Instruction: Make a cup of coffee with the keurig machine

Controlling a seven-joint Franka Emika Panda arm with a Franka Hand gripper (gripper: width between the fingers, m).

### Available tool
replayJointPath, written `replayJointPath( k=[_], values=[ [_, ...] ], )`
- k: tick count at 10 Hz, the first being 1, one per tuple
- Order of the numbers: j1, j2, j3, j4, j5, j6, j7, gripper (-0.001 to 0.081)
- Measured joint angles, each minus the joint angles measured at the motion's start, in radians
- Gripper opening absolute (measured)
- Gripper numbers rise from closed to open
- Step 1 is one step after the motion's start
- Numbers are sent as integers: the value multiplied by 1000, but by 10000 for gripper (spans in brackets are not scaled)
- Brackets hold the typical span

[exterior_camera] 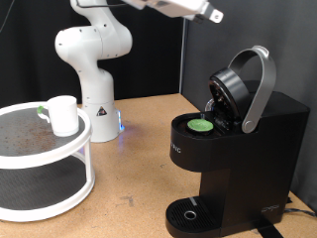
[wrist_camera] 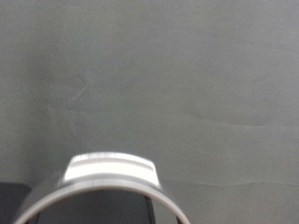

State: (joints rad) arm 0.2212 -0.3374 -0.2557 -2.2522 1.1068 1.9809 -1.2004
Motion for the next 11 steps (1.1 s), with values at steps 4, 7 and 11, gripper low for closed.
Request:
replayJointPath(
  k=[4, 7, 11],
  values=[
    [16, 26, 113, 27, -23, 140, 127, 807],
    [15, 26, 98, 21, 17, 109, 85, 807],
    [27, 65, 154, 76, 17, 129, 186, 807]
  ],
)
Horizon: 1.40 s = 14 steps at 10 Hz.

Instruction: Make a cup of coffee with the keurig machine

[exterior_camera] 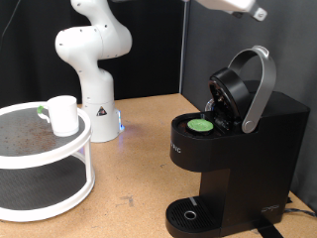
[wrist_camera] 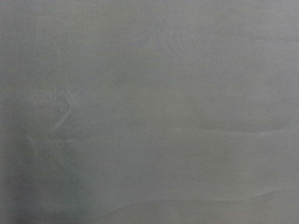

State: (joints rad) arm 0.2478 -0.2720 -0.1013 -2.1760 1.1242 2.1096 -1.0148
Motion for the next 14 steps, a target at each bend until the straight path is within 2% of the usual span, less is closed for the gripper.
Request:
replayJointPath(
  k=[3, 5, 9, 10, 11, 12, 13, 14],
  values=[
    [15, 54, 75, 40, -30, 71, 29, 807],
    [21, 80, 112, 47, -39, 90, 34, 807],
    [23, 93, 131, 47, -35, 95, 32, 807],
    [22, 93, 131, 46, -35, 95, 32, 691],
    [22, 93, 130, 44, -38, 94, 32, 691],
    [22, 93, 130, 41, -43, 90, 33, 484],
    [21, 93, 129, 37, -53, 87, 36, 484],
    [19, 94, 129, 30, -67, 86, 39, 345]
  ],
)
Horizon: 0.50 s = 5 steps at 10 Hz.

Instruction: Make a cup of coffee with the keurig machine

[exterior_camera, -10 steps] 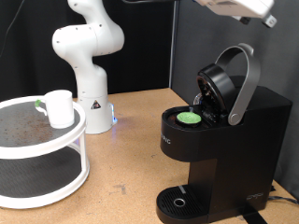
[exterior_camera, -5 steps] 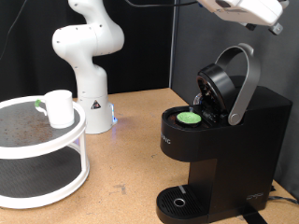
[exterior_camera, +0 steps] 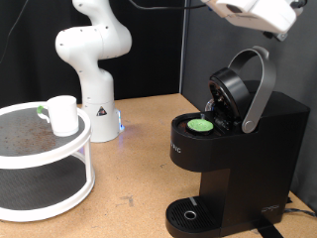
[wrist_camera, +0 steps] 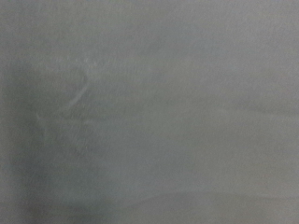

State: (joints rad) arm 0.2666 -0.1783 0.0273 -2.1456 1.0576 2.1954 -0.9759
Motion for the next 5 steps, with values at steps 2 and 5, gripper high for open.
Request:
replayJointPath(
  k=[2, 5],
  values=[
    [-7, 3, -2, -20, -22, 0, 3, 210],
    [-14, 11, -6, -28, -23, 1, 2, 17]
  ],
)
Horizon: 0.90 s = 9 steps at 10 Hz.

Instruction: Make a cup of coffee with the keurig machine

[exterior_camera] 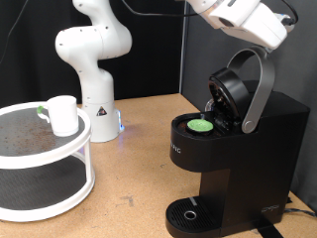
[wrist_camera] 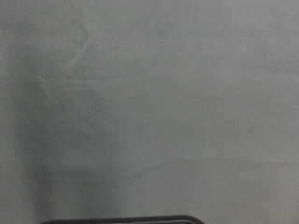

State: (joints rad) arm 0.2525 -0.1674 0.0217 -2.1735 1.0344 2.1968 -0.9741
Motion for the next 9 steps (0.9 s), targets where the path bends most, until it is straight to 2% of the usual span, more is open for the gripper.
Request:
replayJointPath(
  k=[2, 5, 7, 9],
  values=[
    [-1, -1, -13, 0, 10, -11, -11, 4],
    [-20, -19, -54, -5, 4, -92, -53, 3],
    [-43, -42, -88, -24, -37, -154, -88, 3],
    [-66, -59, -111, -53, -74, -170, -114, 3]
  ],
)
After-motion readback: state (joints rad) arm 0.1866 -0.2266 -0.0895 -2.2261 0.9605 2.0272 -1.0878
